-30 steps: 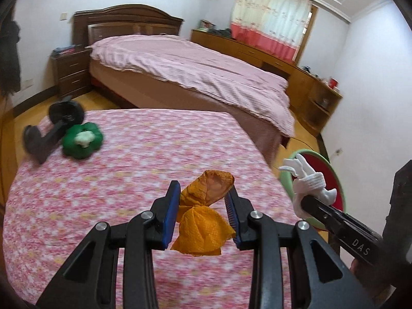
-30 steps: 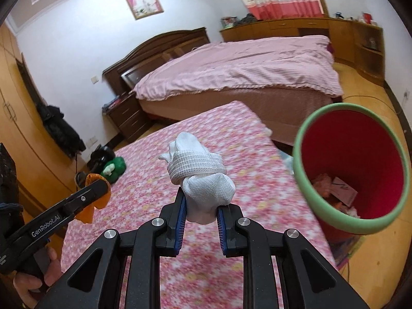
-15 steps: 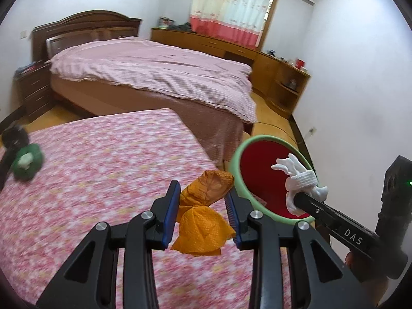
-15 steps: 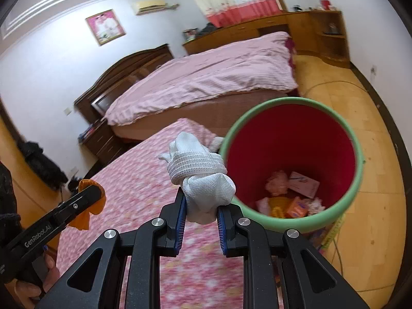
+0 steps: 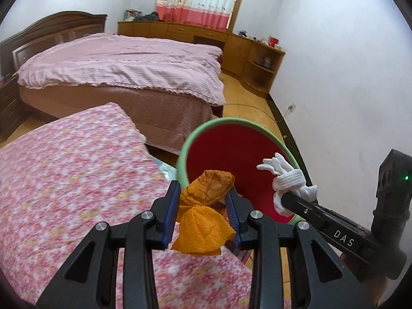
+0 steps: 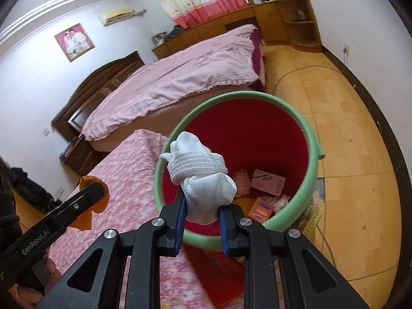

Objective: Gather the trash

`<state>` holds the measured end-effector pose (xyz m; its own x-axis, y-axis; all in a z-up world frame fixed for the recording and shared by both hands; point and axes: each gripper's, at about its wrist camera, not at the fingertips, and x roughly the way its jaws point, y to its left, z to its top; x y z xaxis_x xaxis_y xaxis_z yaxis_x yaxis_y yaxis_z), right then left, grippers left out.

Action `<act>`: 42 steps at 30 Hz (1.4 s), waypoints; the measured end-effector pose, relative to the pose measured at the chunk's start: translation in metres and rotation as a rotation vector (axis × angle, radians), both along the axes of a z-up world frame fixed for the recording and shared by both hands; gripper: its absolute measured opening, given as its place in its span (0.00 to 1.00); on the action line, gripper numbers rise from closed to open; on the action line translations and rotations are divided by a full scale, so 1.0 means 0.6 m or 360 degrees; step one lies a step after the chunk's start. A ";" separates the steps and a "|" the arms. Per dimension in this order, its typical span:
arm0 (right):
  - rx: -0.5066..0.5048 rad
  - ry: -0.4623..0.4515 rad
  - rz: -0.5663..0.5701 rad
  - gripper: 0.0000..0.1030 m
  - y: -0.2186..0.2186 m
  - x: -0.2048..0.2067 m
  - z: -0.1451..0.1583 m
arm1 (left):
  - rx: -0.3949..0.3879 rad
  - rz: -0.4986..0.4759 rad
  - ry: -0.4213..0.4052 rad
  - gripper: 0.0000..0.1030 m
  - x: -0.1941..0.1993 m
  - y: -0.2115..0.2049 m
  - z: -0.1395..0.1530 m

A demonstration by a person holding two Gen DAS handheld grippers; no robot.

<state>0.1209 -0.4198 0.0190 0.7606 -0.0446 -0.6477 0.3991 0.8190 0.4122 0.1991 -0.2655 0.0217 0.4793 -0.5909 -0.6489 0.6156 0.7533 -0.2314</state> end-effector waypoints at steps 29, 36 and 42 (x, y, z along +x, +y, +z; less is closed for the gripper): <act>-0.0004 -0.0011 -0.0017 0.47 -0.012 0.004 0.001 | -0.0027 -0.0028 0.0073 0.50 0.013 -0.021 -0.021; -0.0063 -0.0036 0.0056 0.56 0.031 -0.009 0.024 | -0.0028 0.0104 0.0062 0.50 -0.009 0.047 0.001; -0.0111 -0.0069 0.0123 0.65 0.079 -0.028 0.048 | -0.0021 0.0263 0.0057 0.51 -0.031 0.123 0.017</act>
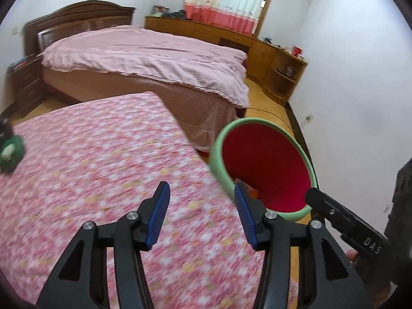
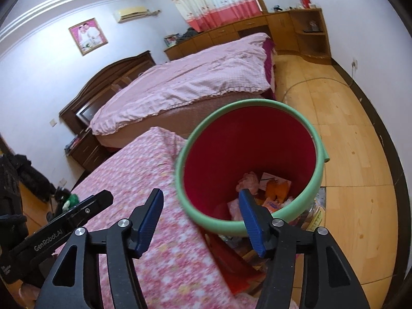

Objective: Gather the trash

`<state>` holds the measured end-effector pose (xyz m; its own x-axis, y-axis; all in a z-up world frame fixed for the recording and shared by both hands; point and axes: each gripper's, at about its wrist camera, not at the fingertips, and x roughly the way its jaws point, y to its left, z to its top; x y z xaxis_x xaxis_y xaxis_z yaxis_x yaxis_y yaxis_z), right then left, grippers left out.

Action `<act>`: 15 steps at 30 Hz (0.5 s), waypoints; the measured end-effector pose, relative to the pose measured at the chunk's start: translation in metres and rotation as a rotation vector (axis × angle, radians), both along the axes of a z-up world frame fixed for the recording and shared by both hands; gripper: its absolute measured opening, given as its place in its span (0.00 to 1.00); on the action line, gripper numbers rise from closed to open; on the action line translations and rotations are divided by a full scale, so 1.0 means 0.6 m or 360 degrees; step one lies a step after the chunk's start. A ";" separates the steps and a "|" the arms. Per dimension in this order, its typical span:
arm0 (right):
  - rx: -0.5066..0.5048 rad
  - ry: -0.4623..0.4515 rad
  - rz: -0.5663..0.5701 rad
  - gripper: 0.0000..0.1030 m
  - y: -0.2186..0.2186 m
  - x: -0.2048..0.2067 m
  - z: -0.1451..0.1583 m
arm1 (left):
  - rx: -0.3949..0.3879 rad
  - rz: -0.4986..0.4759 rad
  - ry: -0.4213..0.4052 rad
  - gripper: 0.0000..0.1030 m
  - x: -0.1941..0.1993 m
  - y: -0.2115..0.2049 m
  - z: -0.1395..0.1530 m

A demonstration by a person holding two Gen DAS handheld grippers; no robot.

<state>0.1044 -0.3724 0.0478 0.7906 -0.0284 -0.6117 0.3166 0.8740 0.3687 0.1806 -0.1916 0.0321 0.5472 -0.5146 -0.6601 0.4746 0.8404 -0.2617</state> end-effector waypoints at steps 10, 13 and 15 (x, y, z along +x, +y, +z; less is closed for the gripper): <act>-0.0076 -0.0046 0.0145 0.73 0.095 -0.028 0.021 | 0.0029 0.0294 -0.0048 0.60 -0.056 0.127 0.016; -0.0119 -0.0053 0.0175 0.74 0.124 -0.036 0.026 | 0.0040 0.0377 -0.0061 0.61 -0.079 0.164 0.019; -0.0145 -0.0067 0.0194 0.74 0.144 -0.043 0.029 | 0.0059 0.0427 -0.0073 0.61 -0.092 0.182 0.021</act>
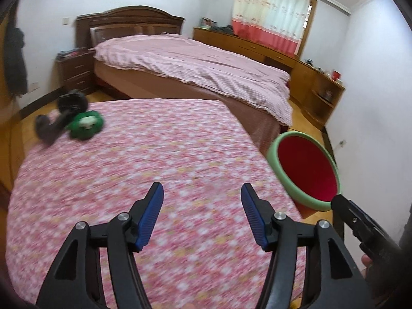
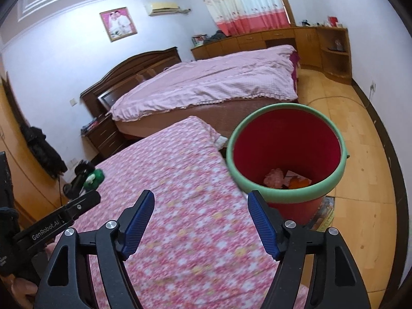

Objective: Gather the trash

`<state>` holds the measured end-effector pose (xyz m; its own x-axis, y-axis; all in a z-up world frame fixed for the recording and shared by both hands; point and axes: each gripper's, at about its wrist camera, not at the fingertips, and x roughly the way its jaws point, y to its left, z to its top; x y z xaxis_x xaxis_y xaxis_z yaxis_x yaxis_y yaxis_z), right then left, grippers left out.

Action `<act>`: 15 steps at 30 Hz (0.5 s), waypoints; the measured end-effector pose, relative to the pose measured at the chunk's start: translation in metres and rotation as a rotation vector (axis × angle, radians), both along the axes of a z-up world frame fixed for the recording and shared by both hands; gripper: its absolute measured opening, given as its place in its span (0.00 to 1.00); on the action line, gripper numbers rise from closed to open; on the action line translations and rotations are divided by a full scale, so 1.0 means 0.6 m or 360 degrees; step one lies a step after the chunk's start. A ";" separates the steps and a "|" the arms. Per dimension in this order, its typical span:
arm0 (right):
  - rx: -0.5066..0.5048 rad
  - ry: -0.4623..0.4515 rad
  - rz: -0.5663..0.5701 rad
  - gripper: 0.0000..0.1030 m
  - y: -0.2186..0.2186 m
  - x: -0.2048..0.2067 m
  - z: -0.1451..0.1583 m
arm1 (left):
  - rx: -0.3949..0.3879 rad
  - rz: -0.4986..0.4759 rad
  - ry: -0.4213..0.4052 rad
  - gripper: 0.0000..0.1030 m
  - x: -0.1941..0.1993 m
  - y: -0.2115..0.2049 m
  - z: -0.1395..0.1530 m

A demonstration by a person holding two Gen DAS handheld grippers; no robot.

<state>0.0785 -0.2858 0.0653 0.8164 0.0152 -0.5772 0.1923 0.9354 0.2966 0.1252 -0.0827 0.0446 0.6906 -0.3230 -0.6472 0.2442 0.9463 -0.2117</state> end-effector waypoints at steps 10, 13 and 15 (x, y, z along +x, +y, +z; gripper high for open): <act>-0.0113 -0.0045 0.0116 0.76 0.079 -0.026 -0.005 | 0.0088 0.0268 -0.0079 0.61 -0.062 0.089 0.004; -0.0122 -0.0038 0.0152 0.76 0.097 -0.029 -0.012 | 0.0101 0.0305 -0.0089 0.61 -0.078 0.103 0.002; -0.0129 -0.0039 0.0175 0.76 0.108 -0.032 -0.014 | 0.0104 0.0330 -0.0093 0.61 -0.087 0.113 0.000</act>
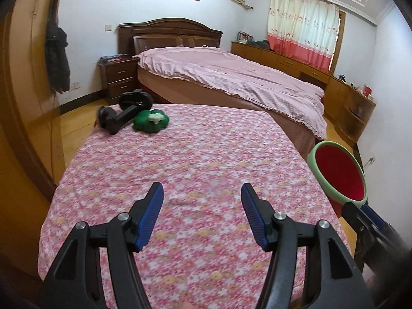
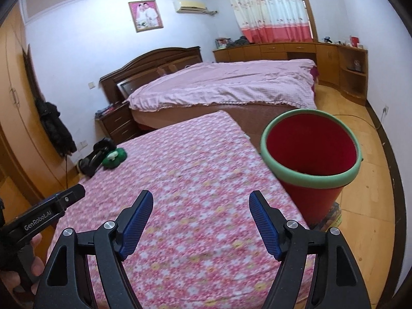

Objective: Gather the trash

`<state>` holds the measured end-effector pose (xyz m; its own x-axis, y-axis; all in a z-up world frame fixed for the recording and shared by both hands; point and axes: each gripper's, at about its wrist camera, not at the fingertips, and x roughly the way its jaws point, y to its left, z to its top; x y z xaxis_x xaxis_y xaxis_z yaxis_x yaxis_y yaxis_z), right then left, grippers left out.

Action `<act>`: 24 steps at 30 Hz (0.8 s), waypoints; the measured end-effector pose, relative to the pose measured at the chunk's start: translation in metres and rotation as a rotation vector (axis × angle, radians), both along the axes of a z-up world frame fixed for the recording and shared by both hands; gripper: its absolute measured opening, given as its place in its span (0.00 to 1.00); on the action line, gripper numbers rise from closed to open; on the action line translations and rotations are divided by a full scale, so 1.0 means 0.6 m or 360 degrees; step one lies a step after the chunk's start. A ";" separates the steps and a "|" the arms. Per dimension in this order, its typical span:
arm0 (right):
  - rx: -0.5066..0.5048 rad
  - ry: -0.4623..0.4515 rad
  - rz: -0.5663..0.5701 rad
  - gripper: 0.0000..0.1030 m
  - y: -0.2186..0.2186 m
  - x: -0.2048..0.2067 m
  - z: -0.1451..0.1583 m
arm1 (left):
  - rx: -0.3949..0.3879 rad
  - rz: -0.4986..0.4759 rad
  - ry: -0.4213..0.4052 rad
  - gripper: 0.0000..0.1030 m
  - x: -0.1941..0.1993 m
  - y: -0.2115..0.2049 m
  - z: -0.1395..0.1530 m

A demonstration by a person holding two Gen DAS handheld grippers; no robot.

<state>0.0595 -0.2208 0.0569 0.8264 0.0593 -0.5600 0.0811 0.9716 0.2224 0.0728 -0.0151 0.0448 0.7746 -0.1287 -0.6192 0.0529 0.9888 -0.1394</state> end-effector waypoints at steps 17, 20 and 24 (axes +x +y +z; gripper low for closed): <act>0.0011 -0.0007 0.0023 0.76 0.015 -0.008 -0.003 | 0.0042 0.0117 -0.0018 0.61 -0.024 0.031 -0.004; 0.0011 -0.0004 0.0025 0.76 0.017 -0.008 -0.003 | 0.0040 0.0127 -0.0026 0.61 -0.026 0.034 -0.004; 0.0011 0.0000 0.0028 0.76 0.018 -0.008 -0.004 | 0.0042 0.0131 -0.0041 0.61 -0.027 0.036 -0.002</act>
